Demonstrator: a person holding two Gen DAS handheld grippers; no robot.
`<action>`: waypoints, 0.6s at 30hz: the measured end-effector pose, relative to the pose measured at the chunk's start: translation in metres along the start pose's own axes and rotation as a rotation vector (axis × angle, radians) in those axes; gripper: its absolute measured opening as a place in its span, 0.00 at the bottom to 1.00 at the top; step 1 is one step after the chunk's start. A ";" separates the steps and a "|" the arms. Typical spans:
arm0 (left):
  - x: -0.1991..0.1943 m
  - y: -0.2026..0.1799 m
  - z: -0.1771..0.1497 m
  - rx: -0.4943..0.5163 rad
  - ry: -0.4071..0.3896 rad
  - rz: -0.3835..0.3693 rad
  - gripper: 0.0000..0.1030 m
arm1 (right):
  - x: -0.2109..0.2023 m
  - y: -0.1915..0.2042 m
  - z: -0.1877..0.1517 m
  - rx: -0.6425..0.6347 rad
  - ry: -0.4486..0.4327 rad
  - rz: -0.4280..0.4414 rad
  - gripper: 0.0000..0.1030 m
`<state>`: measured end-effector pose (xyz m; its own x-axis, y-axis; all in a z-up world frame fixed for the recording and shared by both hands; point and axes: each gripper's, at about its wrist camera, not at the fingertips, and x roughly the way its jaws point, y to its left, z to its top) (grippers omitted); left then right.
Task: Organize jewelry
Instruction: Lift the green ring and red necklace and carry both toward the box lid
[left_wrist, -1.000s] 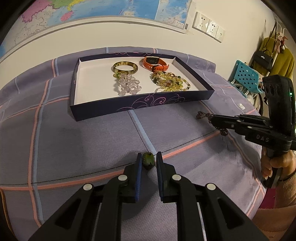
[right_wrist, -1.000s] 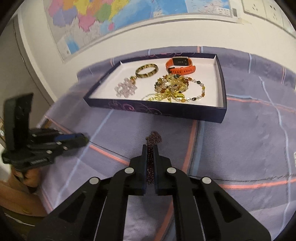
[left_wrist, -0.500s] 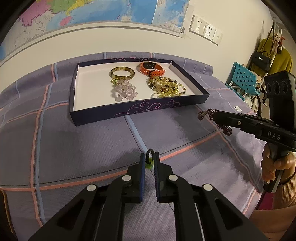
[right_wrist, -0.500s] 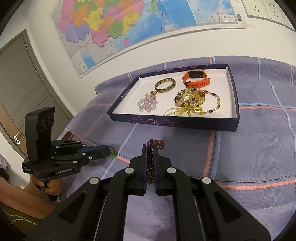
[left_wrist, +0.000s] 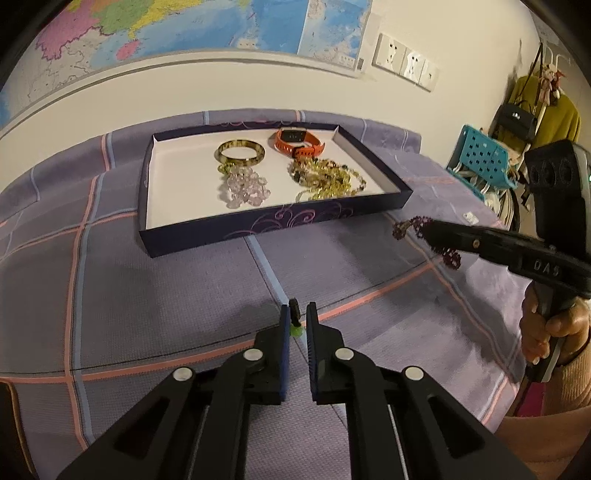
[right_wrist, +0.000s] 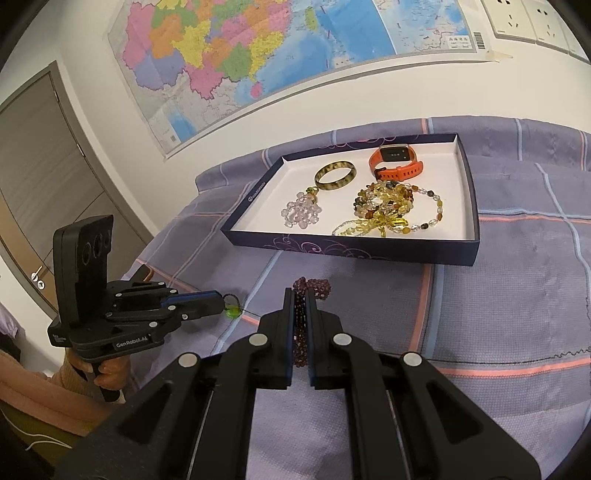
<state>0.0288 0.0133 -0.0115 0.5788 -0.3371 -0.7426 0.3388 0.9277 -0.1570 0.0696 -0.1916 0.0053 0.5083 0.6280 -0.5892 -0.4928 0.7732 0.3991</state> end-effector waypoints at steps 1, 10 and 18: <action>0.003 0.000 -0.001 0.003 0.012 0.004 0.29 | 0.001 0.000 -0.001 0.001 0.001 0.002 0.06; 0.015 -0.002 -0.007 0.031 0.030 0.037 0.25 | 0.004 -0.002 -0.004 0.010 0.011 0.005 0.06; 0.014 -0.006 -0.008 0.041 0.024 0.043 0.11 | 0.004 -0.003 -0.005 0.015 0.009 0.008 0.06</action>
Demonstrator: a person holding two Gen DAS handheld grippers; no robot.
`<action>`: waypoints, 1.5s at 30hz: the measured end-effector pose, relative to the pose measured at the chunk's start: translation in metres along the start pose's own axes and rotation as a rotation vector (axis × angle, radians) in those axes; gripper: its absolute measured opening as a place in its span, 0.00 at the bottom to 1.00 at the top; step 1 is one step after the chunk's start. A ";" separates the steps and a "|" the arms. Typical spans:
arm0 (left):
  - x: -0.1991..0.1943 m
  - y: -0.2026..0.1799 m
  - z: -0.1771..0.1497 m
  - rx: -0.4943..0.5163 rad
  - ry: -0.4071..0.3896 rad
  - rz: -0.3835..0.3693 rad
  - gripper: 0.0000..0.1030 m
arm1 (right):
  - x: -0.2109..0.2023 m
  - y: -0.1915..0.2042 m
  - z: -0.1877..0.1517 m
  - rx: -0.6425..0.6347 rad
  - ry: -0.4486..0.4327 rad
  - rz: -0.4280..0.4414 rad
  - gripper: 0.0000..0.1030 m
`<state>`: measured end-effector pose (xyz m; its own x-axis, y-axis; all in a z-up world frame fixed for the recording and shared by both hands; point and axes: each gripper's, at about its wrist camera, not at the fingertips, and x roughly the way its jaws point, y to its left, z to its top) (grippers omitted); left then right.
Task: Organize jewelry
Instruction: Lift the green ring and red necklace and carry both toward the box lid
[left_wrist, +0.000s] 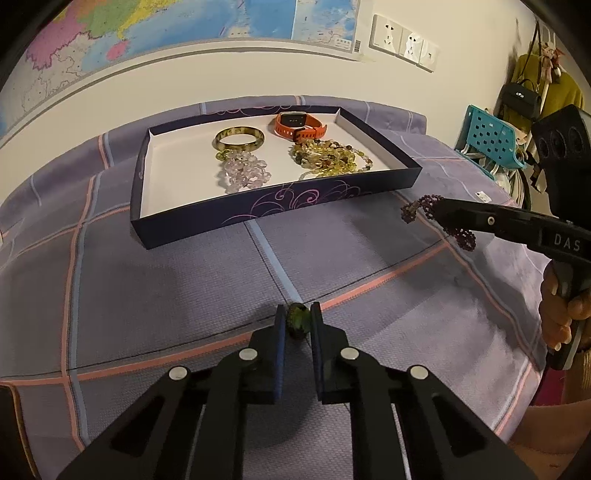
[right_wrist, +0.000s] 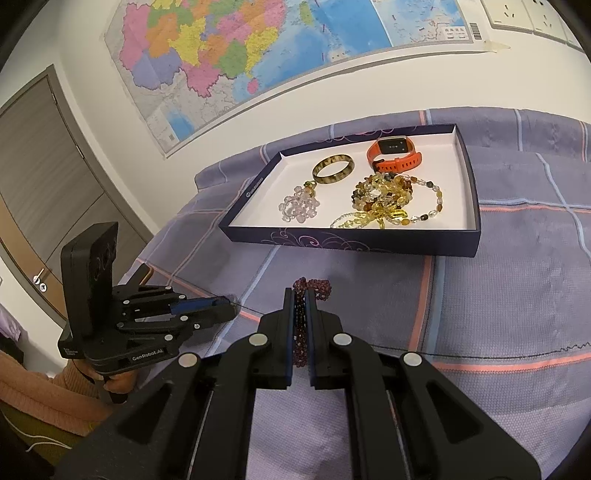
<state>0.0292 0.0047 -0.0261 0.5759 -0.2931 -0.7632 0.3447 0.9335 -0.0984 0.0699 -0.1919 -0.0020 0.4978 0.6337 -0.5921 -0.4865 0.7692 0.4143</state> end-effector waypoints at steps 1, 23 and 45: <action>0.000 -0.001 0.000 -0.003 0.000 -0.002 0.11 | 0.000 0.000 0.000 -0.001 -0.002 0.001 0.06; -0.022 0.000 0.024 -0.015 -0.060 0.000 0.11 | -0.008 0.006 0.016 -0.016 -0.050 0.019 0.06; -0.029 0.006 0.058 -0.022 -0.124 0.008 0.11 | -0.005 0.000 0.038 -0.023 -0.084 0.018 0.06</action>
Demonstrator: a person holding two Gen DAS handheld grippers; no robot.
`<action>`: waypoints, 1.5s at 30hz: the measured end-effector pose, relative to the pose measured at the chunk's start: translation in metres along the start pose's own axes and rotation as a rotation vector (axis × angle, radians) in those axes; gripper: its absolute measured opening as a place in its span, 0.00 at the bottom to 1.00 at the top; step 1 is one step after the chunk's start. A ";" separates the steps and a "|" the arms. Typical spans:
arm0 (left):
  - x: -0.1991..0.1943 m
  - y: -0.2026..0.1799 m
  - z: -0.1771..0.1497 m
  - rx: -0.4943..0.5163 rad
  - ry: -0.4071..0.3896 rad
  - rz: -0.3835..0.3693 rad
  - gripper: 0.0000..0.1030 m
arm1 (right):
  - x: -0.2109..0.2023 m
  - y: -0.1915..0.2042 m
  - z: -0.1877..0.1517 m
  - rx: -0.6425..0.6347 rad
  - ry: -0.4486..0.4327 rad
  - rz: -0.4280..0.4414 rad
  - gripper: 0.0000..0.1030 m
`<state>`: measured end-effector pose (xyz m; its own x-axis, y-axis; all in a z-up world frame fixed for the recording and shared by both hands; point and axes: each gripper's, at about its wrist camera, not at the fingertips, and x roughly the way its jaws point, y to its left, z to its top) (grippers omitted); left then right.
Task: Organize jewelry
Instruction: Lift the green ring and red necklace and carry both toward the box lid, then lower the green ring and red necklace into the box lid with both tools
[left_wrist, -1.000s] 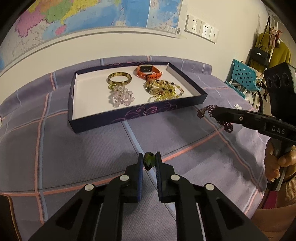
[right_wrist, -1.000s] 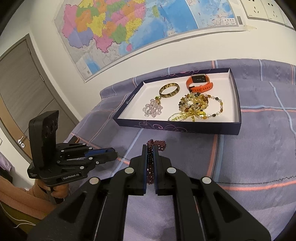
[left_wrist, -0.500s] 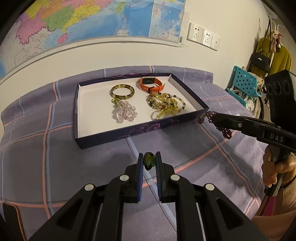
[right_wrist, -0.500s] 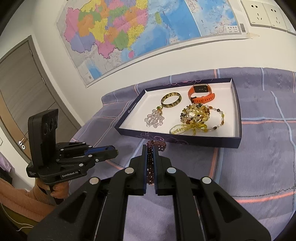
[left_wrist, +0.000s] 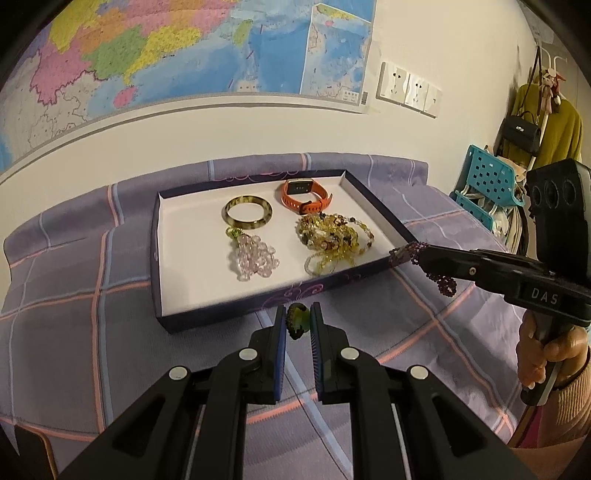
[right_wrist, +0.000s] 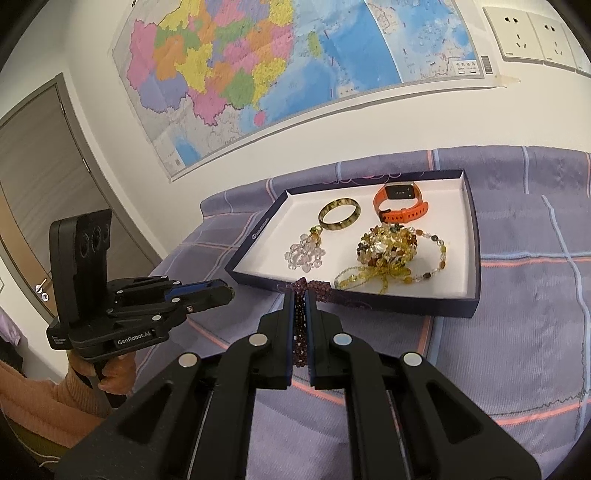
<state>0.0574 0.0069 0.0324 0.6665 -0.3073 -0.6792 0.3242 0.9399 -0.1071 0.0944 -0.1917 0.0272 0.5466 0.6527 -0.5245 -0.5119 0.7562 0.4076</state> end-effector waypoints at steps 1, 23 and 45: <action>0.000 0.000 0.001 0.001 -0.002 0.002 0.11 | 0.001 0.000 0.001 0.001 -0.001 0.001 0.06; 0.011 0.004 0.025 0.002 -0.021 0.014 0.11 | 0.015 -0.006 0.022 -0.003 -0.016 -0.011 0.06; 0.022 0.006 0.045 0.023 -0.032 0.047 0.11 | 0.030 -0.012 0.036 0.001 -0.024 -0.024 0.06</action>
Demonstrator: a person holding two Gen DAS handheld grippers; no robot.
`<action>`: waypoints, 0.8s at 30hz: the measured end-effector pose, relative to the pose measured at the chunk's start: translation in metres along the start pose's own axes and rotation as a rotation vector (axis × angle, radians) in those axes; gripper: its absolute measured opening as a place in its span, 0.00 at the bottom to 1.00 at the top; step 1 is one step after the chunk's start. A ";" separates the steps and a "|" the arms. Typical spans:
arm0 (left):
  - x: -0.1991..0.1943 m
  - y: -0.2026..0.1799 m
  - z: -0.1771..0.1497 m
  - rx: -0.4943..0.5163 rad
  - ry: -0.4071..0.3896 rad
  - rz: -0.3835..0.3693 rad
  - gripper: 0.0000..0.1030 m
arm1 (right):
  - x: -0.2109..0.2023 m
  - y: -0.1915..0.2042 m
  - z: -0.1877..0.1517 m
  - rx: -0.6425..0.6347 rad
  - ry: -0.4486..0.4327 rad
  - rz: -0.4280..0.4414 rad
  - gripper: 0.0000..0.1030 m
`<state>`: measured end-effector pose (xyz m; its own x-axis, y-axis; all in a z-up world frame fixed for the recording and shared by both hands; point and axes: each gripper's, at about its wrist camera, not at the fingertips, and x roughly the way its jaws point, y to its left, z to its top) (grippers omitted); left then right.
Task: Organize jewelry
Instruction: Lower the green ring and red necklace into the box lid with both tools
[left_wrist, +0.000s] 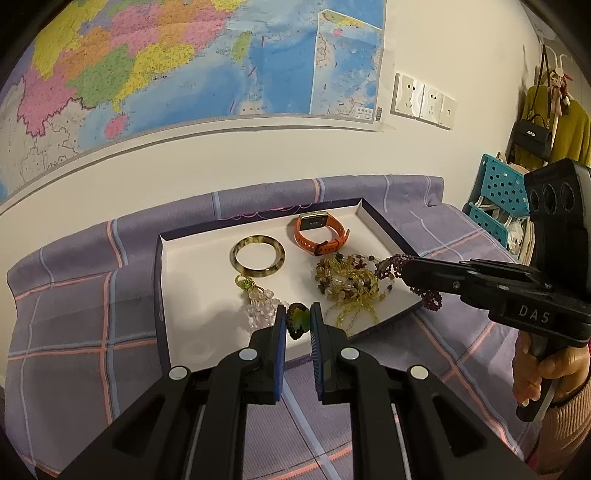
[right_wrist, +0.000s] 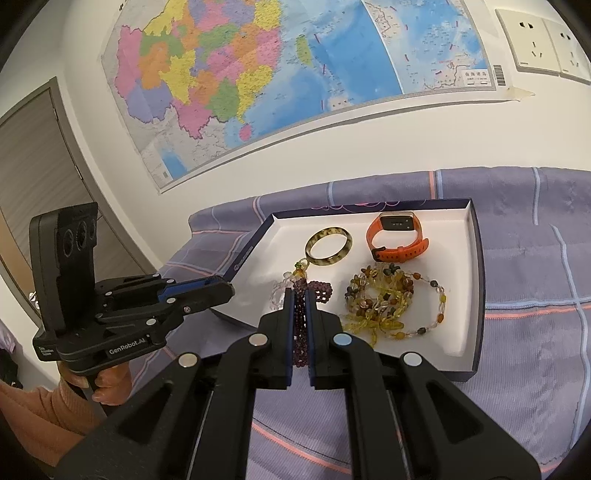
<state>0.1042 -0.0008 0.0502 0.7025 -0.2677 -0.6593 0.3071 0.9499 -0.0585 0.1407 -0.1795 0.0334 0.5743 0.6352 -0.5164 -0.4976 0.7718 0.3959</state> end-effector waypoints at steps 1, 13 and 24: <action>0.000 0.000 0.001 0.001 -0.001 0.002 0.11 | 0.000 0.000 0.000 -0.001 0.000 0.000 0.06; 0.005 -0.001 0.005 0.007 0.001 0.012 0.11 | 0.008 -0.005 0.008 0.002 0.002 -0.007 0.06; 0.011 0.000 0.007 0.010 0.010 0.028 0.11 | 0.013 -0.007 0.011 0.003 0.005 -0.016 0.06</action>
<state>0.1164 -0.0047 0.0486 0.7043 -0.2398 -0.6681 0.2939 0.9553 -0.0330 0.1585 -0.1760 0.0322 0.5794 0.6223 -0.5263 -0.4865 0.7822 0.3892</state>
